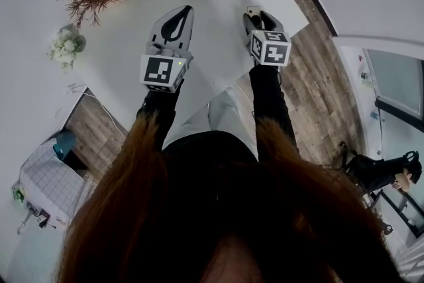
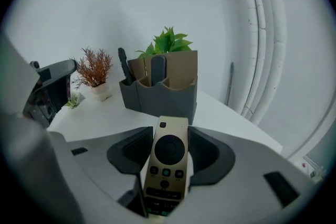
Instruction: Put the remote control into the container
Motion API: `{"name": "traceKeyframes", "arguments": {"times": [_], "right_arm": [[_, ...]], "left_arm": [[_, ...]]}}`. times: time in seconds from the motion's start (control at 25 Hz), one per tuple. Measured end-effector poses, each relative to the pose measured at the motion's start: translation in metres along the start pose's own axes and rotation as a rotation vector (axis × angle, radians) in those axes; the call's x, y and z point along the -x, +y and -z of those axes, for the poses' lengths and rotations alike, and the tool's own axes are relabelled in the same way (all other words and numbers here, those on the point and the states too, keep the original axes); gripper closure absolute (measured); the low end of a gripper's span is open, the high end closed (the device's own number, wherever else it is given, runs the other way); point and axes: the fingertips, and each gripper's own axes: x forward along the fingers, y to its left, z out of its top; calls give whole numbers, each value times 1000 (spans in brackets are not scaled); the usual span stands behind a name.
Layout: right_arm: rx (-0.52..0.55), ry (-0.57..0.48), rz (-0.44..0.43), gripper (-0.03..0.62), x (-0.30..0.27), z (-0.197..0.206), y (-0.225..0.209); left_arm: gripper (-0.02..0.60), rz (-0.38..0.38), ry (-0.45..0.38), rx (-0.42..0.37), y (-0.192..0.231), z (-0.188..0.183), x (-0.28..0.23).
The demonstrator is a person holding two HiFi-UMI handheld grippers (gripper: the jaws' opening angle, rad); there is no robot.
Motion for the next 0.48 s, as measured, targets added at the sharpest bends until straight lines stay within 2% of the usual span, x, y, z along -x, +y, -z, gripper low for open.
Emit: {"name": "traceKeyframes", "arguments": {"times": [0.2, 0.48], "right_arm": [[16, -148, -5, 381, 26, -33, 3], [61, -453, -12, 381, 82, -109, 14]], "left_arm": [[572, -21, -11, -4, 2, -12, 1], [572, -53, -47, -20, 5, -34, 2]]}}
